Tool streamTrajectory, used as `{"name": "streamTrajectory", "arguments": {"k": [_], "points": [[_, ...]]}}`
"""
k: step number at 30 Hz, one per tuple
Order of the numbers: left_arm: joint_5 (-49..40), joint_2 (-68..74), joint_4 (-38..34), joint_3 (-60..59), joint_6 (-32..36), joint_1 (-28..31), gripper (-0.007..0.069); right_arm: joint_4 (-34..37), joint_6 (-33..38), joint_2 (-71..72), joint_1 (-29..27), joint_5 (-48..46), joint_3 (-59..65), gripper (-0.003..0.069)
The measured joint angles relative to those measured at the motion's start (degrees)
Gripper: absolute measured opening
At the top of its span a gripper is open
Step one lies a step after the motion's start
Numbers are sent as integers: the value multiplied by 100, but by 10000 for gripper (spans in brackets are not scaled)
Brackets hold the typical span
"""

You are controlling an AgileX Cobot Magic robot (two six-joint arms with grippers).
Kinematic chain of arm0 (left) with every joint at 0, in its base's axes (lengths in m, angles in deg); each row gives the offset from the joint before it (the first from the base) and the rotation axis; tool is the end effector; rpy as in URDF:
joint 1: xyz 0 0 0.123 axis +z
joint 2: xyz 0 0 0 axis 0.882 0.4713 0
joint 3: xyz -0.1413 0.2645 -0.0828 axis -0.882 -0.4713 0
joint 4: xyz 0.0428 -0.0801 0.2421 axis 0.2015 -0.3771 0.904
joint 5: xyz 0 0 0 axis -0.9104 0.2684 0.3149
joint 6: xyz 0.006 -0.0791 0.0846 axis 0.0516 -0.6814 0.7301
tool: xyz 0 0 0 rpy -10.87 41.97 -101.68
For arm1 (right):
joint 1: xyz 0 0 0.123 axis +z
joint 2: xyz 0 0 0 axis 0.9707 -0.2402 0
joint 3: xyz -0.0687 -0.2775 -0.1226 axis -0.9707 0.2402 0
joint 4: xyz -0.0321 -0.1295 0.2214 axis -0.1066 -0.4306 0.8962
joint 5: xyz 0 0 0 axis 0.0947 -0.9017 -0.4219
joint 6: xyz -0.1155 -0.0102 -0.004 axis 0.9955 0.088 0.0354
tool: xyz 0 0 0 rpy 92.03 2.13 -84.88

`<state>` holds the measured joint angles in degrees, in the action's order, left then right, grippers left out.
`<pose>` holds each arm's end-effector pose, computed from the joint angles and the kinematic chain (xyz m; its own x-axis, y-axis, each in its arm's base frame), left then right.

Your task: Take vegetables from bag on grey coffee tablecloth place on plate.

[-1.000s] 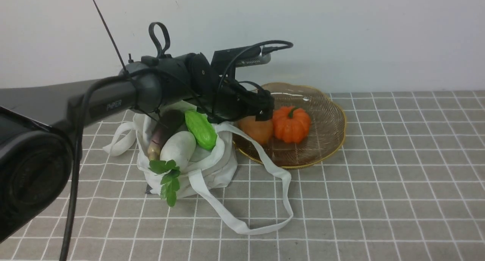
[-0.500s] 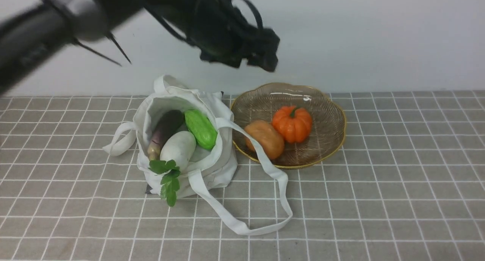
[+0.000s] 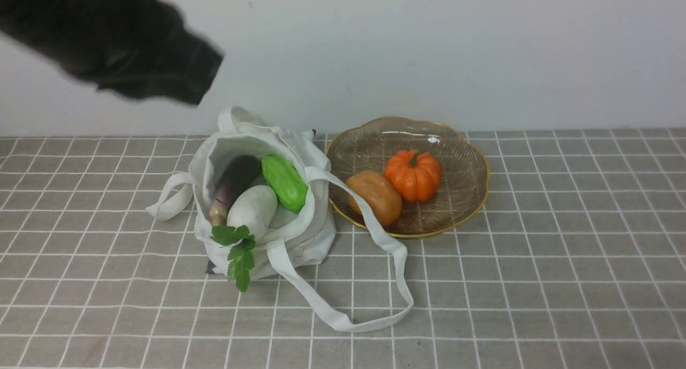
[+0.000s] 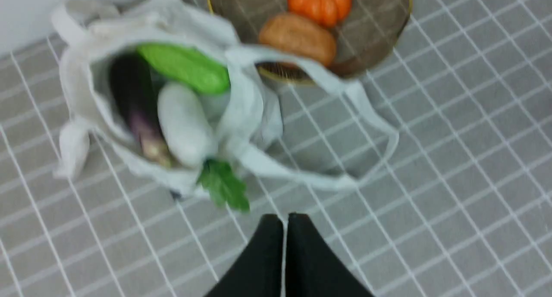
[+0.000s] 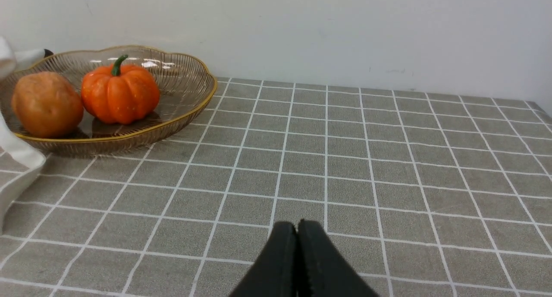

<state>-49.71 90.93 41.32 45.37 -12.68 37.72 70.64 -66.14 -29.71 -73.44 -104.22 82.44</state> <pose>0.2039 -0.1043 0.4373 -0.7152 0.3398 -0.6107 0.4759 0.8768 -0.0695 0.0575 0.0018 0.1653 -0.2814 -0.0537 -0.9581 -0.0498 0.9979 -0.0413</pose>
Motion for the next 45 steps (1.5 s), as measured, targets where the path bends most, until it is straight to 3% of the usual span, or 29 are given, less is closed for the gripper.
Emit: {"name": "streamTrajectory", "arguments": {"k": [3, 9, 14, 18, 23, 39, 42, 45], "points": [[398, -1154, -30, -1607, -227, 0, -5, 0, 0, 0, 0, 0, 0, -15], [2472, -3418, -239, -4346, -607, 0, -5, 0, 0, 0, 0, 0, 0, -15], [3527, -4919, -258, -5677, -760, 0, -5, 0, 0, 0, 0, 0, 0, -15], [4177, -6022, -258, -6233, -767, 0, -5, 0, 0, 0, 0, 0, 0, -15], [4268, -6843, -54, -6486, -672, 0, -5, 0, 0, 0, 0, 0, 0, -15], [4382, -6915, 169, -6771, -530, 21, -5, 0, 0, 0, 0, 0, 0, -15], [4533, -6915, 354, -7137, -494, 186, -5, 0, 0, 0, 0, 0, 0, -15], [4871, -6915, 496, -7728, -481, 756, -5, 0, 0, 0, 0, 0, 0, -15]]}}
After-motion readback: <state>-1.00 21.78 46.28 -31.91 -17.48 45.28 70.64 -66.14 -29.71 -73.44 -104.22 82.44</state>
